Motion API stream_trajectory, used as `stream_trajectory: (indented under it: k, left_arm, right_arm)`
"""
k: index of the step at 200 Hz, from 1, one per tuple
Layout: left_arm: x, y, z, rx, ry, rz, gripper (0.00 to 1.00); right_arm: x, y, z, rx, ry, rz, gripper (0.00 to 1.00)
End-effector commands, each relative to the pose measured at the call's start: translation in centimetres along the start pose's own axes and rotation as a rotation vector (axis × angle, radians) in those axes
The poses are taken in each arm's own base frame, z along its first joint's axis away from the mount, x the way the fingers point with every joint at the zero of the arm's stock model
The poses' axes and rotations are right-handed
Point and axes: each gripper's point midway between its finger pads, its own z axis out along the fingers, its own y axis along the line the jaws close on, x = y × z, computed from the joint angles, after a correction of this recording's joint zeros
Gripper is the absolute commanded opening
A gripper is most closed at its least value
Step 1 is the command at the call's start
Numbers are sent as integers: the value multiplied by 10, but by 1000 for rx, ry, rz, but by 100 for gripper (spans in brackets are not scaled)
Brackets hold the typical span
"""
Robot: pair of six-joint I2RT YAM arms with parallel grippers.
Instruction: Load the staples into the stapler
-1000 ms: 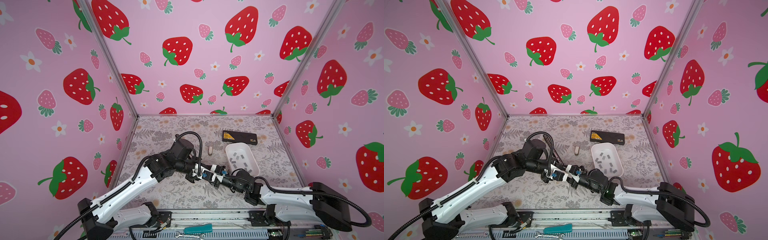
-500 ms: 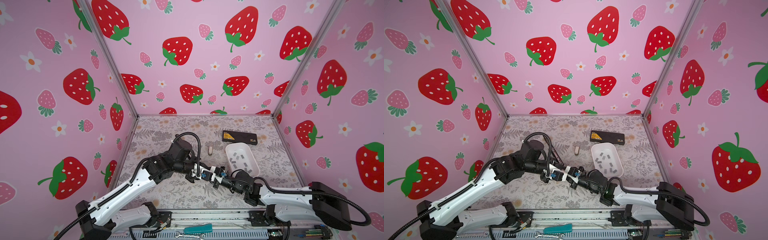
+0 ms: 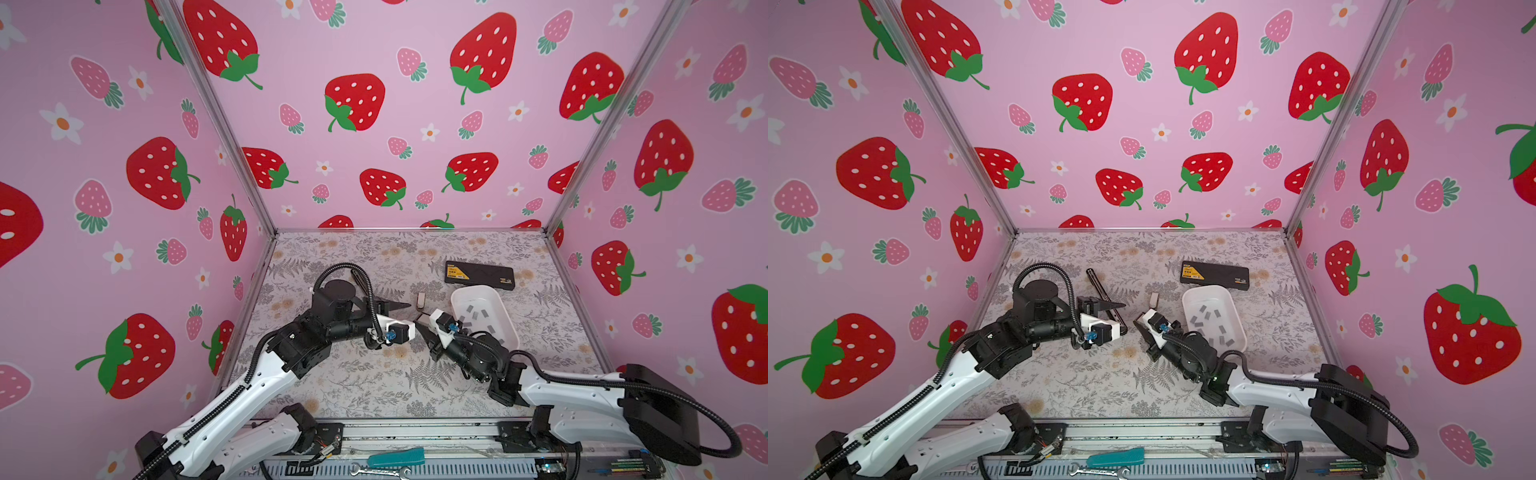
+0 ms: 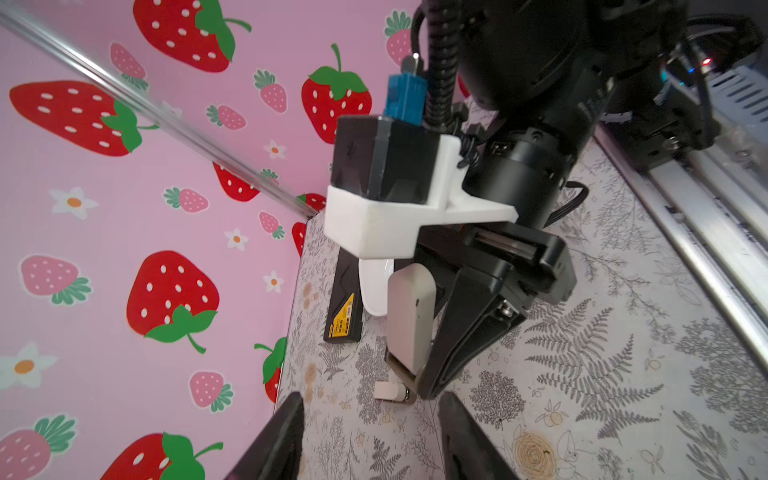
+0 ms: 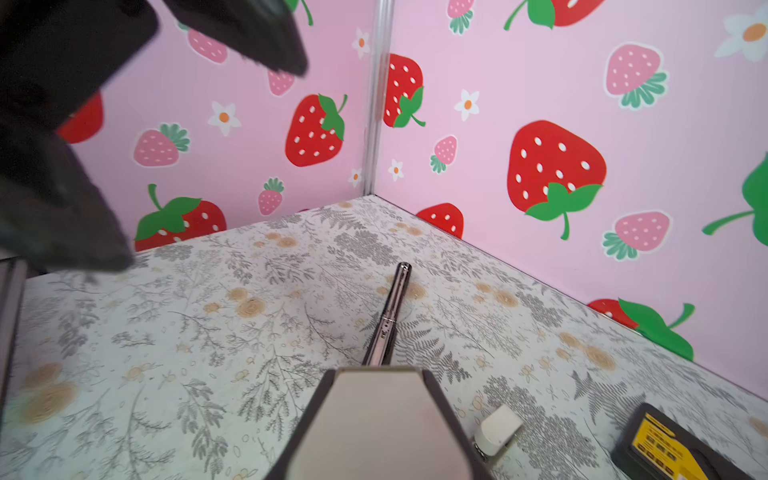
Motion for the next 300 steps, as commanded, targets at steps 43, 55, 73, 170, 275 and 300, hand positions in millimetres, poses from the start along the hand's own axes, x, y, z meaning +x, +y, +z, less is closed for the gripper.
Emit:
stream_trajectory:
  k: [43,55,73,170,275,300]
  left_arm:
    - [64,95,-14,-459,336,-191,56]
    - [69,105,-18,-504,361,-247,56]
    - [72,110,-20,-529,348,-310,56]
    - [51,139,-80,-782,148,-553,55]
    - [77,144,-81,-738,172,-615,51]
    - [78,143,-81,-739,178,-601,52]
  right_arm:
    - [61,-47,72,202,349,161,13]
    - [76,-43,88,185,417,170,13]
    - [96,-37,105,169,500,177,13]
    - [153,-27,151,142,704,216,17]
    - [182,-46,144,247,787,200,23]
    - [184,-48,145,254,794,203,27]
